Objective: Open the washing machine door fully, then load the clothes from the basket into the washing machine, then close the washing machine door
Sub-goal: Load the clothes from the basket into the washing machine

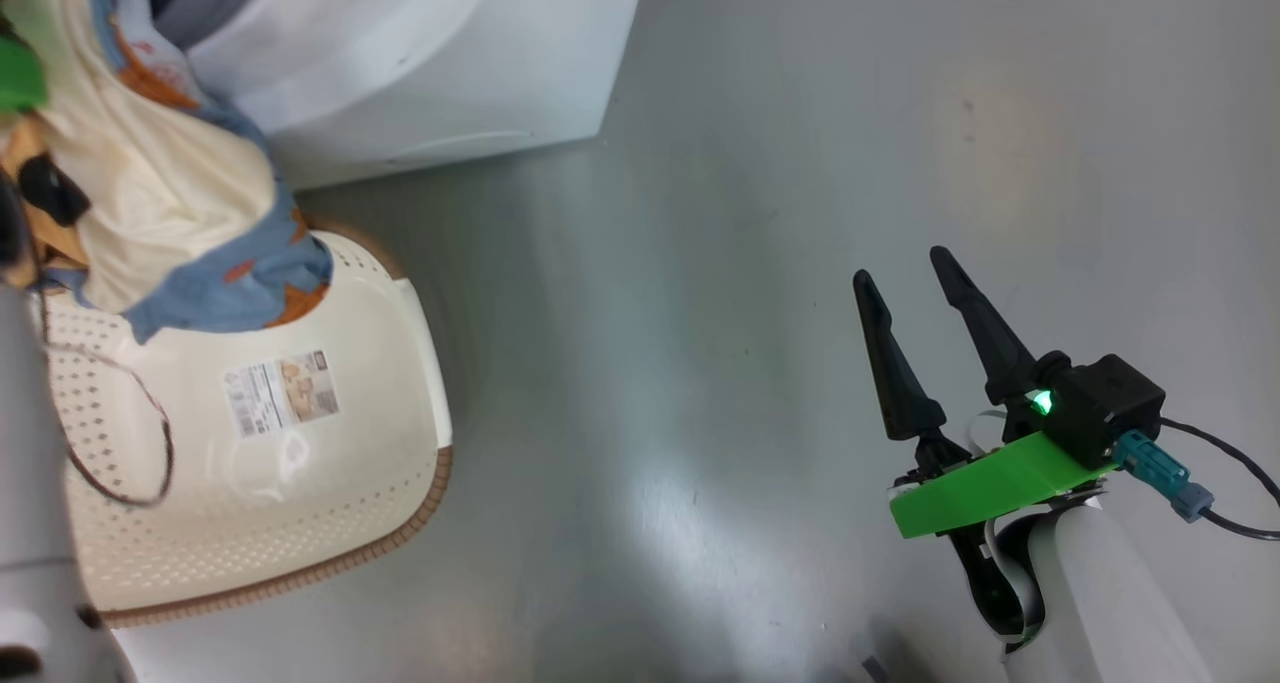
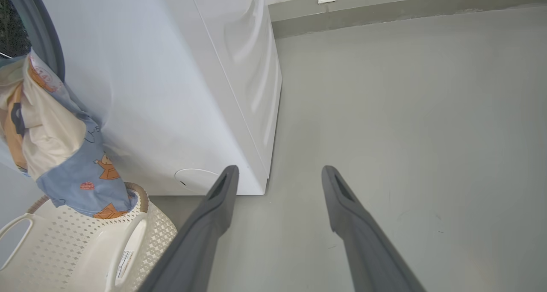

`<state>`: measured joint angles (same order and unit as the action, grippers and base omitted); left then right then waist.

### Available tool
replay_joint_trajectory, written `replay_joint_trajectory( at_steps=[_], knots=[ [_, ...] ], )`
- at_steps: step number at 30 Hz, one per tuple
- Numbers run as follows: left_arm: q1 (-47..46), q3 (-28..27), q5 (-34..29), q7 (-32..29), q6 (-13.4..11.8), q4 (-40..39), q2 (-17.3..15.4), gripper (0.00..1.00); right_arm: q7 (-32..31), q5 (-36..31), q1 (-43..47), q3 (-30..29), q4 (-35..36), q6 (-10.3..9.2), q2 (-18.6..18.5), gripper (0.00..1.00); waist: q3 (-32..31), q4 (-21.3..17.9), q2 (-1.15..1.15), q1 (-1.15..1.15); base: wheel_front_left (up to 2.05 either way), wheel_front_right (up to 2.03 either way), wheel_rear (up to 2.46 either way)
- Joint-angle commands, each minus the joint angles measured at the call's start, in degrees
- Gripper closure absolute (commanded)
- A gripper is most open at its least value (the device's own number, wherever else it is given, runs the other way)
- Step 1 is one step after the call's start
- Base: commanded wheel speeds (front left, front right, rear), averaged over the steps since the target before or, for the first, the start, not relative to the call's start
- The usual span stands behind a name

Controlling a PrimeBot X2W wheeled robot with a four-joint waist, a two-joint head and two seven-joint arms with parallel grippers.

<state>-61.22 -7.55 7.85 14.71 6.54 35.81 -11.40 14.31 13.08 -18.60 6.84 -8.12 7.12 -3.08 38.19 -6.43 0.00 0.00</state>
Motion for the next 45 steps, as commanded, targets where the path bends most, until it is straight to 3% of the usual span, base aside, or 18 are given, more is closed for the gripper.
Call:
replay_joint_trajectory(
  at_steps=[1,11,33,45],
  knots=[
    [2.9,-0.8,0.5,0.3,0.5,-2.2,-2.0,0.00,0.7,-0.9,1.3,1.2,0.8,0.36,0.2,0.00,-2.0,0.7,0.00,0.00,0.00,0.00,0.00],
    [13.4,-2.3,1.7,0.3,0.8,-7.6,0.7,0.00,0.7,-1.1,2.4,0.7,-0.3,0.36,0.2,0.00,-6.4,1.8,0.00,0.00,0.00,0.00,0.00],
    [40.0,-6.7,0.0,0.3,0.9,-23.0,7.4,0.00,0.7,-0.8,3.4,1.2,-0.6,0.36,0.2,0.00,-7.7,1.6,0.00,0.00,0.00,0.00,0.00],
    [49.7,-5.9,0.1,0.3,-0.2,-25.9,8.4,0.00,0.7,-0.4,3.1,1.4,-1.1,0.36,0.2,0.00,-7.4,1.0,0.00,0.00,0.00,0.00,0.00]
  ],
)
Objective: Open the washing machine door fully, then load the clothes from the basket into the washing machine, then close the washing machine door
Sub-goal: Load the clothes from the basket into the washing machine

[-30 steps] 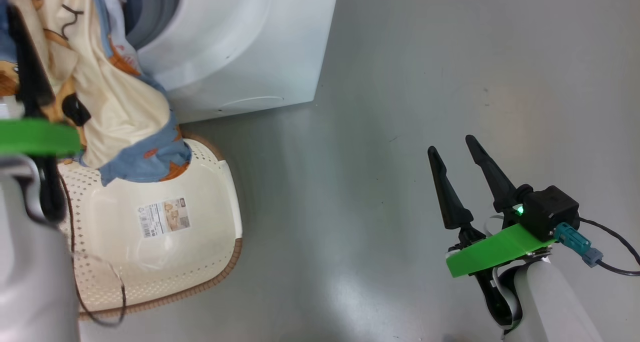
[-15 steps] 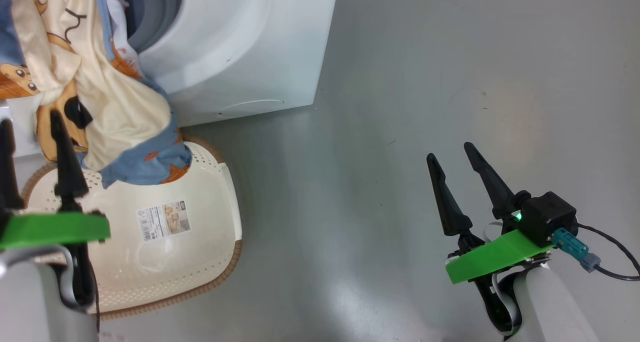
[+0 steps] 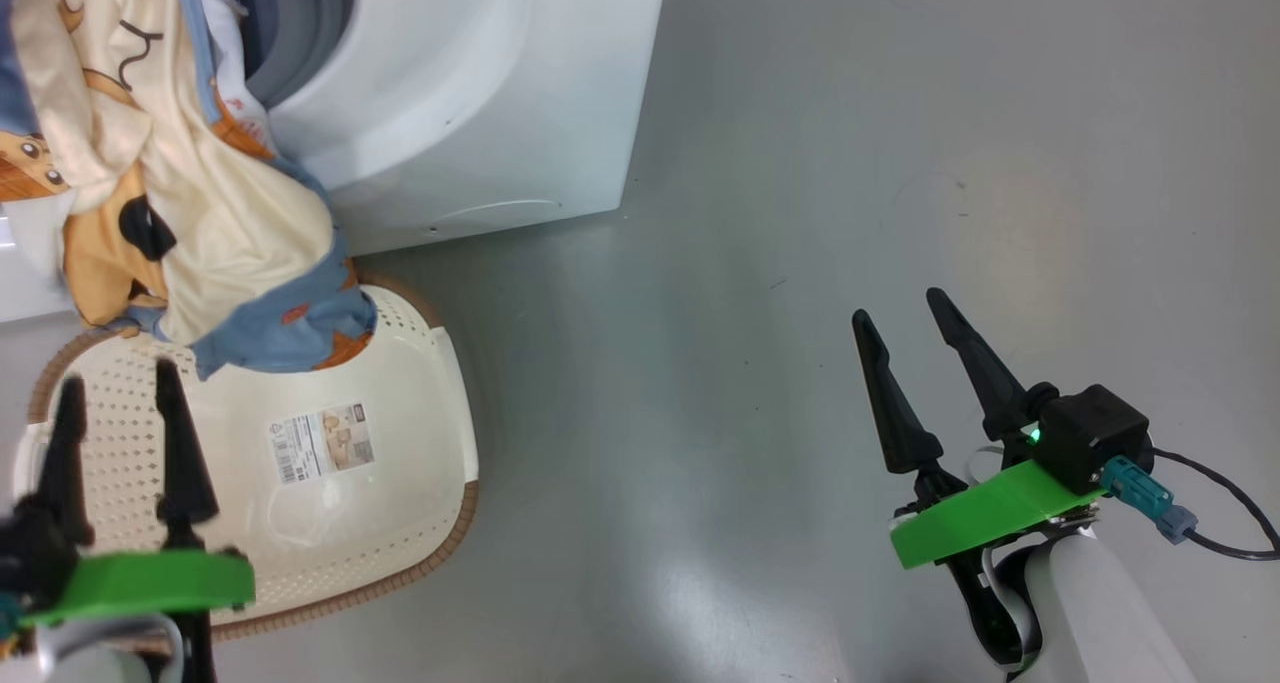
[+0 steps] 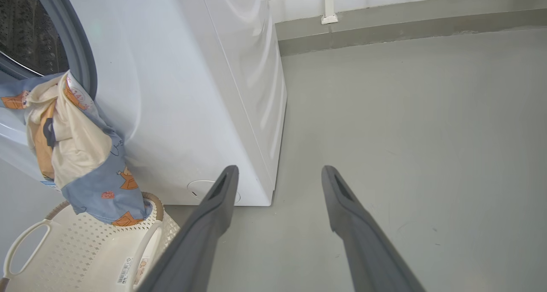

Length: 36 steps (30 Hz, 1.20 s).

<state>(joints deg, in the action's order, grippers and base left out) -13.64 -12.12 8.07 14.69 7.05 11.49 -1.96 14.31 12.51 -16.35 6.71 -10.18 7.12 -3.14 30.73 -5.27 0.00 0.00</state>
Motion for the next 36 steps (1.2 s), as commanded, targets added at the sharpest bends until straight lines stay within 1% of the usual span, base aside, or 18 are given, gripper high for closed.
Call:
replay_joint_trajectory(
  at_steps=[1,7,15,20,29,36],
  knots=[
    [3.0,-1.1,0.1,0.3,-0.9,-1.6,-1.0,0.00,0.7,0.3,0.8,1.5,0.9,0.36,0.3,0.00,0.1,-0.2,0.00,0.00,0.00,0.00,0.00],
    [7.2,0.9,2.1,0.3,-2.9,-2.4,-0.9,0.00,0.7,0.3,0.6,1.6,0.9,0.36,0.3,0.00,0.2,-0.4,0.00,0.00,0.00,0.00,0.00],
    [9.6,1.9,3.6,0.3,-4.6,-3.4,-0.9,0.00,0.7,0.5,0.4,1.6,0.8,0.36,0.3,0.00,0.3,-0.4,0.00,0.00,0.00,0.00,0.00],
    [9.1,3.3,4.4,0.3,-5.3,-3.2,-0.9,0.00,0.7,0.7,0.3,1.7,0.9,0.36,0.3,0.00,0.6,-0.6,0.00,0.00,0.00,0.00,0.00],
    [4.4,3.1,5.2,0.3,-5.5,-0.9,-0.9,0.00,0.7,0.9,0.0,1.9,1.6,0.36,0.3,0.00,3.2,-1.4,0.00,0.00,0.00,0.00,0.00],
    [-2.3,0.6,3.9,0.3,-3.8,4.0,-1.1,0.00,0.7,1.2,-0.9,2.1,2.2,0.36,0.3,0.00,6.5,-2.0,0.00,0.00,0.00,0.00,0.00]
  ],
)
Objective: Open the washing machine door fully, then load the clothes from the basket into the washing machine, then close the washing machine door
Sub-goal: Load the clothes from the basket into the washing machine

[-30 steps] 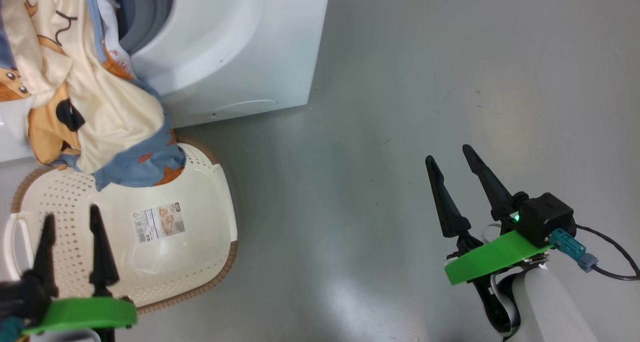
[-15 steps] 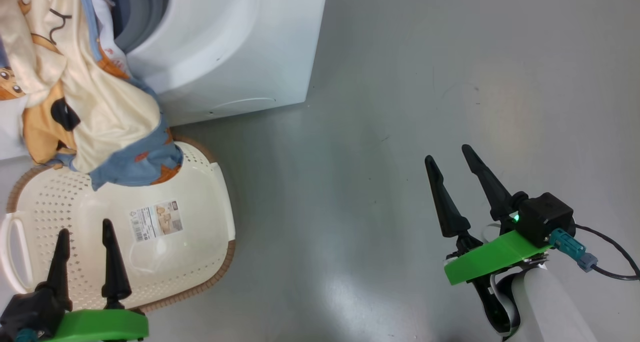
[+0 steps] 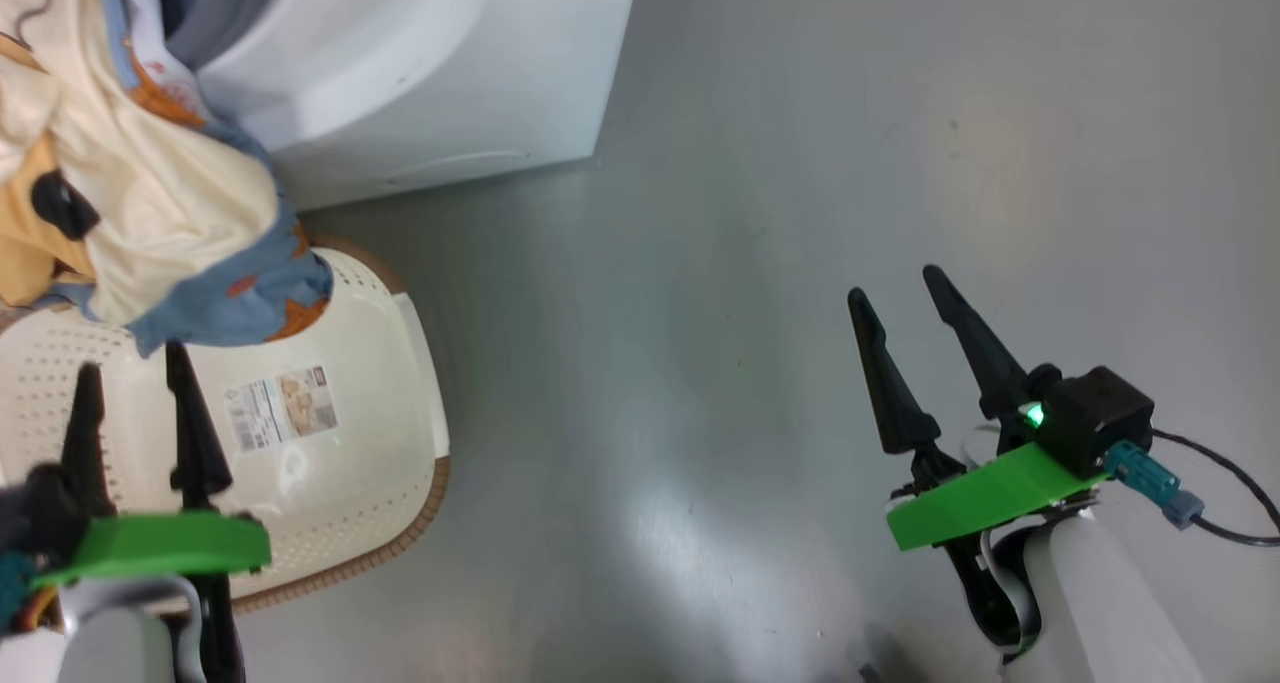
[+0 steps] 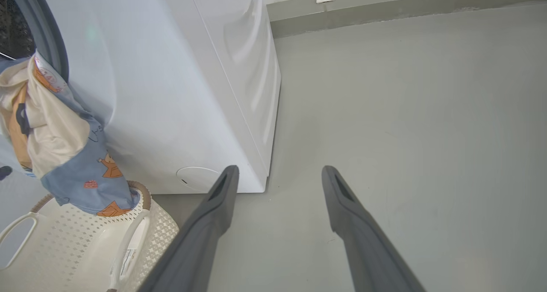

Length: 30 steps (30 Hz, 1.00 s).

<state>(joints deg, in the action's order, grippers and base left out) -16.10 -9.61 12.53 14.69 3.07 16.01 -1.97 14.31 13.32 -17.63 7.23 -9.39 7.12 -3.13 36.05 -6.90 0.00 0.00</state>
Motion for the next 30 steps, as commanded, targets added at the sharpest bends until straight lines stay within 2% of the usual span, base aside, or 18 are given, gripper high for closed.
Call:
replay_joint_trajectory(
  at_steps=[1,15,29,30],
  knots=[
    [-0.8,-2.2,-0.7,0.3,0.3,0.0,-1.1,0.00,0.7,0.4,0.3,1.5,1.5,0.36,0.2,0.00,1.6,-0.4,0.00,0.00,0.00,0.00,0.00],
    [-15.0,-4.8,-2.2,0.3,2.4,11.4,-3.4,0.00,0.7,0.2,-1.1,1.1,3.0,0.36,0.2,0.00,8.2,-0.5,0.00,0.00,0.00,0.00,0.00],
    [-24.6,-6.7,-3.3,0.3,3.6,17.5,-6.1,0.00,0.7,0.4,-1.3,1.4,3.3,0.36,0.2,0.00,10.3,-1.2,0.00,0.00,0.00,0.00,0.00],
    [-25.0,-7.0,-3.2,0.3,3.6,17.5,-6.2,0.20,0.7,0.5,-1.4,1.4,3.3,0.36,0.2,0.00,10.3,-1.3,0.00,0.00,0.00,0.00,0.00]
  ],
)
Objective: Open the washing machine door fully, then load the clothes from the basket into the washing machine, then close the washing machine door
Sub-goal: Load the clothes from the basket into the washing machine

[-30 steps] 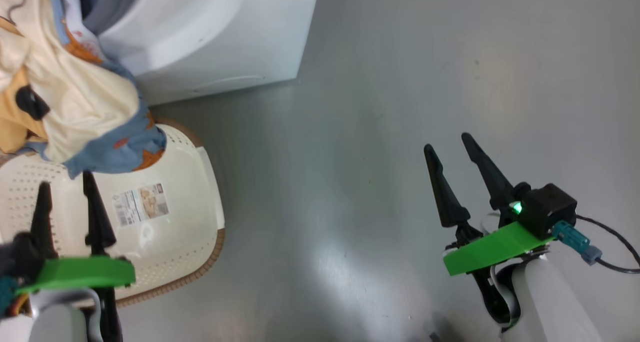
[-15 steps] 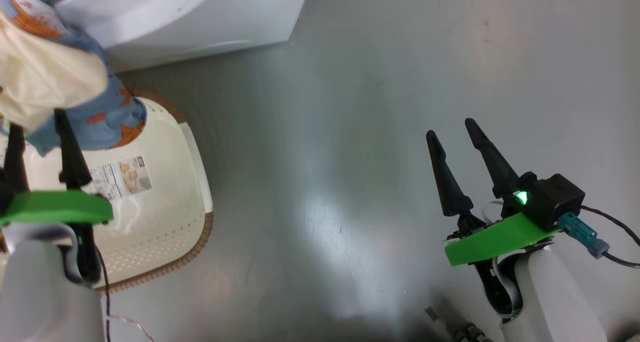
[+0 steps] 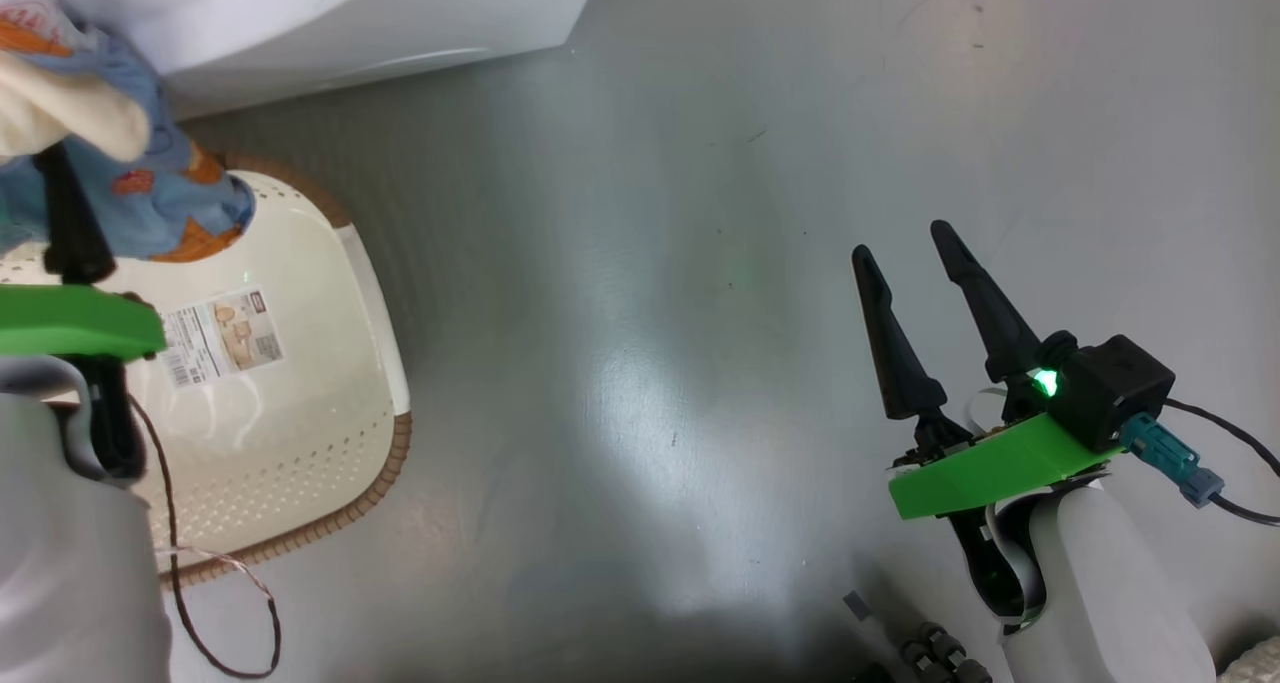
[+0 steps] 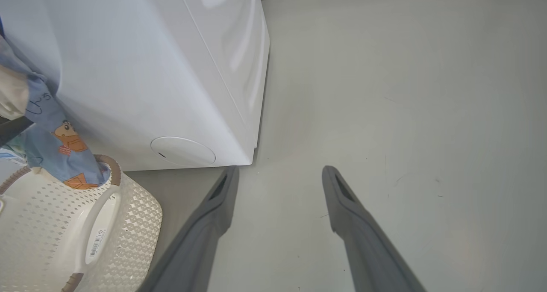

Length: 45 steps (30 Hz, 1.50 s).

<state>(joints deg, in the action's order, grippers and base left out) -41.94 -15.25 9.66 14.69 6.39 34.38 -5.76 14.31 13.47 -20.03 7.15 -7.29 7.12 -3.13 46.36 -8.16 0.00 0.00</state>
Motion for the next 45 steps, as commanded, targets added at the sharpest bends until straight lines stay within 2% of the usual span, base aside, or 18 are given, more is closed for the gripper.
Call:
replay_joint_trajectory(
  at_steps=[1,2,8,14,25,33,45],
  knots=[
    [0.6,-1.7,-0.2,0.3,0.4,-1.0,-2.5,0.59,0.7,0.4,0.9,1.5,1.1,0.36,0.2,0.00,-0.1,0.0,0.00,0.00,0.00,0.00,0.00],
    [0.2,-2.1,-0.3,0.3,0.4,-0.8,-3.0,1.00,0.7,0.4,0.8,1.6,1.0,0.36,0.2,0.00,-0.1,-0.1,0.00,0.00,0.00,0.00,0.00],
    [0.9,-3.5,0.0,0.3,0.8,-1.3,-3.2,1.00,0.7,0.7,0.5,1.6,0.5,0.36,0.2,0.00,-2.2,-0.1,0.00,0.00,0.00,0.00,0.00],
    [6.0,-4.8,-0.4,0.3,1.0,-5.8,-1.0,1.00,0.7,1.0,1.0,1.8,-0.5,0.36,0.2,0.00,-6.5,0.3,0.00,0.00,0.00,0.00,0.00],
    [12.1,-2.1,-0.4,0.3,1.1,-14.5,0.7,1.00,0.7,1.9,2.6,2.5,-2.0,0.36,0.2,0.00,-12.3,0.4,0.00,0.00,0.00,0.00,0.00],
    [9.0,-0.8,-1.0,0.3,1.1,-14.8,-1.2,1.00,0.7,2.5,2.7,2.6,-2.1,0.36,0.2,0.00,-13.8,-0.1,0.00,0.00,0.00,0.00,0.00],
    [-5.7,2.2,-2.3,0.3,1.1,-5.7,-6.8,1.00,0.7,3.5,3.0,2.9,-1.8,0.36,0.2,0.00,-13.3,-1.3,0.00,0.00,0.00,0.00,0.00]
  ],
)
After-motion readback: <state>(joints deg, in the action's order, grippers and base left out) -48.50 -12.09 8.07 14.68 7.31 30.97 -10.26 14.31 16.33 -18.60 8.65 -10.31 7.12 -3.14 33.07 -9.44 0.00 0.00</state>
